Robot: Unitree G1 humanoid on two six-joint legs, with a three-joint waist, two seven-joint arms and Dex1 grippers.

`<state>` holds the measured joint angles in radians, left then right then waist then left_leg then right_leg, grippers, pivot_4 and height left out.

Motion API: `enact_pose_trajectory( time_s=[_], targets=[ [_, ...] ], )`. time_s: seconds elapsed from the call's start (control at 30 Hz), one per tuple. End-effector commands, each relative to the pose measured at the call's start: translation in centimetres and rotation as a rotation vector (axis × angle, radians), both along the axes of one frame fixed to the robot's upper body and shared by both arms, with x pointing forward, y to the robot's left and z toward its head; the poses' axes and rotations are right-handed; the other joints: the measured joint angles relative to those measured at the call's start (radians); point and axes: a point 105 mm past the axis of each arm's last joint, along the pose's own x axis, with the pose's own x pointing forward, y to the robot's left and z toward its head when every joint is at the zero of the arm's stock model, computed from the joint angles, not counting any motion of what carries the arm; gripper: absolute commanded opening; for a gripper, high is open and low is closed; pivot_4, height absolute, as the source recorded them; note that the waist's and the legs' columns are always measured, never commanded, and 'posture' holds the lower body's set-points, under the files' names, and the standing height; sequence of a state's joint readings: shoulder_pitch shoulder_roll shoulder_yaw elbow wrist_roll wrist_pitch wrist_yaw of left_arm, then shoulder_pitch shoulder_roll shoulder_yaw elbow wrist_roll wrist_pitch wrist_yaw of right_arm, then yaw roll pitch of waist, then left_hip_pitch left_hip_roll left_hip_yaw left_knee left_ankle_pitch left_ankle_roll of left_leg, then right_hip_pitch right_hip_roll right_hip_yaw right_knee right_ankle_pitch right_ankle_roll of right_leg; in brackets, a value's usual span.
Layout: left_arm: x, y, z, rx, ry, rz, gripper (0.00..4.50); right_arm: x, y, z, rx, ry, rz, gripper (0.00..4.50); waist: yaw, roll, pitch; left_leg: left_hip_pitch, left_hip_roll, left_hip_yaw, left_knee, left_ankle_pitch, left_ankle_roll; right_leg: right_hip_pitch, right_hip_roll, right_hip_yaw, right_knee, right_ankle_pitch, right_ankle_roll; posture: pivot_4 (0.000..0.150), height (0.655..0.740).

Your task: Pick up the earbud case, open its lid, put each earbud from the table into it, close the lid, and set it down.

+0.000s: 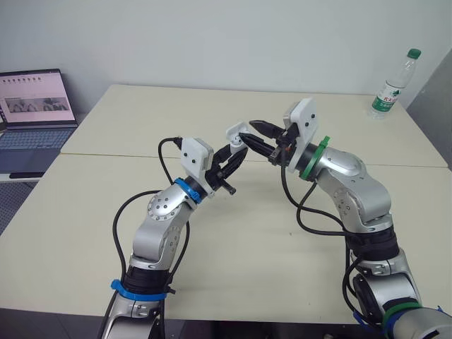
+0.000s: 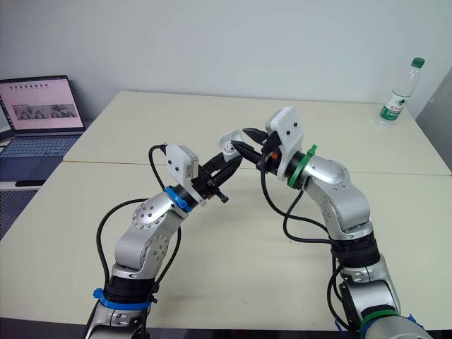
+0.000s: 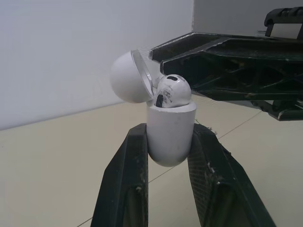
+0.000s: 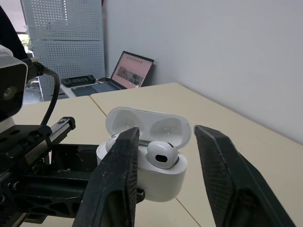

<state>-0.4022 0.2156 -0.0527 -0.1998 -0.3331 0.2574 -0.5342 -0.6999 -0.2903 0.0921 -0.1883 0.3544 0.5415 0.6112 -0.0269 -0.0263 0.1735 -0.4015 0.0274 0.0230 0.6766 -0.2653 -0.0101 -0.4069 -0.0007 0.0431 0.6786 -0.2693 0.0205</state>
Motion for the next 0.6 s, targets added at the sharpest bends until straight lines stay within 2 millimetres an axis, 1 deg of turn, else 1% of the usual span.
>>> enact_pose_trajectory(
  time_s=[0.03, 0.2, 0.33, 0.43, 0.53, 0.6],
  targets=[
    [-0.7, -0.5, 1.7, -0.017, -0.066, -0.028, 0.77, -0.5, 0.0, 1.6, 0.05, -0.029, 0.033, 1.74, 0.0, 0.0, 0.0, 0.0, 0.0, 0.0, 0.0, 0.0, 0.0, 0.0, 0.0, 0.0, 0.0, 0.0, 0.0, 0.15, 0.74],
    [-0.7, -0.6, 1.7, -0.018, -0.065, -0.027, 0.77, -0.1, -0.9, 2.9, 0.133, -0.011, 0.04, 1.74, 0.0, 0.0, 0.0, 0.0, 0.0, 0.0, 0.0, 0.0, 0.0, 0.0, 0.0, 0.0, 0.0, 0.0, 0.0, 0.15, 0.74],
    [-0.6, -0.6, 1.7, -0.02, -0.065, -0.028, 0.77, 0.3, -1.7, 4.4, 0.208, 0.04, 0.077, 1.74, 0.0, 0.0, 0.0, 0.0, 0.0, 0.0, 0.0, 0.0, 0.0, 0.0, 0.0, 0.0, 0.0, 0.0, 0.0, 0.15, 0.74],
    [-0.8, -0.8, 1.7, -0.014, -0.062, -0.054, 0.77, 0.4, -2.1, 4.7, 0.177, 0.092, 0.131, 1.74, 0.0, 0.0, 0.0, 0.0, 0.0, 0.0, 0.0, 0.0, 0.0, 0.0, 0.0, 0.0, 0.0, 0.0, 0.0, 0.15, 0.74],
    [-1.3, -1.2, 1.4, 0.008, -0.056, -0.103, 0.77, 1.2, -3.0, 4.4, 0.094, 0.133, 0.147, 1.15, 0.0, 0.0, 0.0, 0.0, 0.0, 0.0, 0.0, 0.0, 0.0, 0.0, 0.0, 0.0, -0.001, 0.0, 0.0, 0.15, 0.74],
    [-1.5, -1.3, 1.3, 0.021, -0.051, -0.126, 0.77, 1.9, -3.5, 3.9, 0.041, 0.144, 0.131, 0.49, 0.0, 0.0, 0.0, 0.0, 0.0, 0.001, -0.001, 0.0, 0.0, 0.0, 0.0, 0.0, -0.001, 0.0, 0.0, 0.15, 0.74]
  ],
)
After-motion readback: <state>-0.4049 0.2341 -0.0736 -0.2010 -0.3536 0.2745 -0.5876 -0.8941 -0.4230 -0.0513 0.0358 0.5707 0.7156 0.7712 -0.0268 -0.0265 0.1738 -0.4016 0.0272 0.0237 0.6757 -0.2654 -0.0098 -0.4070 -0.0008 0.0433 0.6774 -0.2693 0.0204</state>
